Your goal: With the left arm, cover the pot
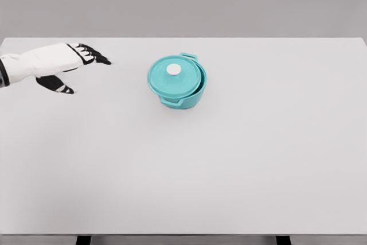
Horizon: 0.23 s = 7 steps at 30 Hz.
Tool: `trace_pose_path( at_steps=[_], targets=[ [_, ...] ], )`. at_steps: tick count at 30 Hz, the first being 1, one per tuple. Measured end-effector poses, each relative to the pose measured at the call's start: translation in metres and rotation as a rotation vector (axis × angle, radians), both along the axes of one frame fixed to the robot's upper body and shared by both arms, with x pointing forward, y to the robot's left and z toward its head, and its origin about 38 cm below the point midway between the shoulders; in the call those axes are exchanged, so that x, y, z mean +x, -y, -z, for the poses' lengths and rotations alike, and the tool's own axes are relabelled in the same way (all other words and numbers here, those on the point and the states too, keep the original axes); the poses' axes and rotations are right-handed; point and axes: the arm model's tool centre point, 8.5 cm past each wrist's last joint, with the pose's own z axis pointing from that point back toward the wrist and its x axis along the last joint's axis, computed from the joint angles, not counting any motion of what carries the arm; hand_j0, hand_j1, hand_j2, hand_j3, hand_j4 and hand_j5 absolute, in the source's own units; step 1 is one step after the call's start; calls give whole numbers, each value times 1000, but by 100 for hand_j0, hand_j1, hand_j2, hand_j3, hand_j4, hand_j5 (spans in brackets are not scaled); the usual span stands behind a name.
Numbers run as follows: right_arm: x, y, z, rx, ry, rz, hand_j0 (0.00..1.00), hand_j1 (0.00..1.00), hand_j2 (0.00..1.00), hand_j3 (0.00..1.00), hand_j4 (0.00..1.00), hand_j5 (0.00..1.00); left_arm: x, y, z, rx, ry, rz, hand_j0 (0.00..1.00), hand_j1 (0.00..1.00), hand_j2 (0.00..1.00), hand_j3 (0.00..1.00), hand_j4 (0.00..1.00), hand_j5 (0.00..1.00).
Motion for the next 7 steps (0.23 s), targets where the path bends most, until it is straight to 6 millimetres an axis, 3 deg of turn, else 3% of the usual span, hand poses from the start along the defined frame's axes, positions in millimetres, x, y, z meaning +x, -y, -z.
trace_pose_path(
  at_steps=[3, 7],
  targets=[
    [0, 0, 0, 0, 0, 0, 100, 100, 100, 100, 100, 100, -1, -16, -7, -8, 4, -37, 100, 100, 100, 100, 100, 100],
    [0, 0, 0, 0, 0, 0, 100, 100, 100, 100, 100, 100, -2, -24, -8, -10, 3, -54, 100, 100, 100, 100, 100, 100]
  ],
)
